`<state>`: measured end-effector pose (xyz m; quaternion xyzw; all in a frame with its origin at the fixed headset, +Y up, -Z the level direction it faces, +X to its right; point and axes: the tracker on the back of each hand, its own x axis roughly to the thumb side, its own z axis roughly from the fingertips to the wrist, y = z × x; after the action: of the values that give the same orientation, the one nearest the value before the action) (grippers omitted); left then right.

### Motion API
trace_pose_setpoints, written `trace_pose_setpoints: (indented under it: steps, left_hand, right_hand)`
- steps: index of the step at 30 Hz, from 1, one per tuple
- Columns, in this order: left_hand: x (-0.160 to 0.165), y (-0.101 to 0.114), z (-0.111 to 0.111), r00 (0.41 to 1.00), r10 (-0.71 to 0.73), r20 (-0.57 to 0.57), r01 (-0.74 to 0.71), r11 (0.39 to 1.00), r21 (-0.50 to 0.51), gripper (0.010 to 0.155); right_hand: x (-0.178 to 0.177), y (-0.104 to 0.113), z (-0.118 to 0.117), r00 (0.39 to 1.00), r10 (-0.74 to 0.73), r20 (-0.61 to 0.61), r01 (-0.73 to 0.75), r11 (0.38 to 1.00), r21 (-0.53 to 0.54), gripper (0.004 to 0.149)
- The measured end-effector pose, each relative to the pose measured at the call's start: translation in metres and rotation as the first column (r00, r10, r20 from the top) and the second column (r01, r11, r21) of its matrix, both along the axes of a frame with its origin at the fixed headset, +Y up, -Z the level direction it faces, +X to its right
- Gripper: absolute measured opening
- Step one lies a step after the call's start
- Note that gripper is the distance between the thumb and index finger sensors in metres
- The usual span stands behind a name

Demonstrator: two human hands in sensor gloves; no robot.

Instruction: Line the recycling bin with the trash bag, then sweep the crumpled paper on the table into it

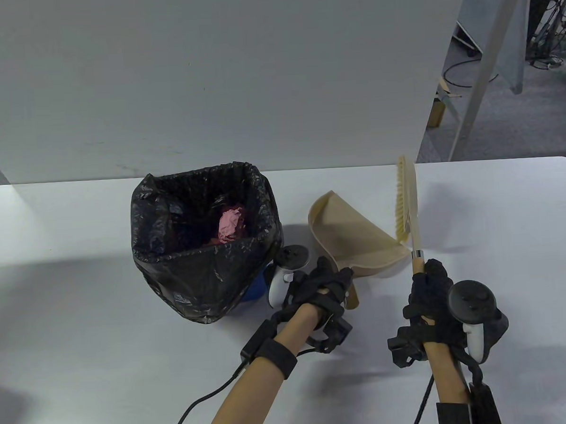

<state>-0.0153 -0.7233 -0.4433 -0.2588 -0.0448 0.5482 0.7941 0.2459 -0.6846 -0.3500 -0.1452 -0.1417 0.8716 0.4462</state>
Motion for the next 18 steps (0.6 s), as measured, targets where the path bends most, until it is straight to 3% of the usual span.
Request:
trace_pose_setpoints:
  steps: [3, 6, 10, 14, 18]
  left_hand:
    - [-0.009, 0.008, 0.020, 0.990, -0.124, 0.069, 0.116, 0.987, 0.109, 0.083]
    - [-0.018, 0.016, 0.045, 0.938, -0.310, 0.156, 0.268, 0.933, 0.239, 0.086]
    - [-0.034, 0.027, 0.076, 0.791, -0.556, 0.254, 0.445, 0.808, 0.386, 0.089]
    - [-0.057, 0.033, 0.099, 0.666, -0.709, 0.231, 0.538, 0.672, 0.510, 0.092]
    - [-0.082, 0.036, 0.112, 0.686, -0.722, 0.088, 0.541, 0.588, 0.601, 0.086]
  right_hand:
    - [-0.009, 0.005, 0.001, 0.996, 0.082, -0.022, -0.082, 0.996, 0.021, 0.056]
    - [-0.024, 0.007, 0.003, 0.979, 0.201, -0.046, -0.200, 0.980, 0.017, 0.056]
    - [-0.044, 0.005, 0.002, 0.950, 0.299, -0.095, -0.301, 0.953, -0.010, 0.055]
    - [-0.063, -0.001, 0.001, 0.923, 0.358, -0.140, -0.368, 0.929, -0.048, 0.055]
    - [-0.074, -0.009, 0.000, 0.961, 0.195, -0.195, -0.222, 0.967, -0.124, 0.056]
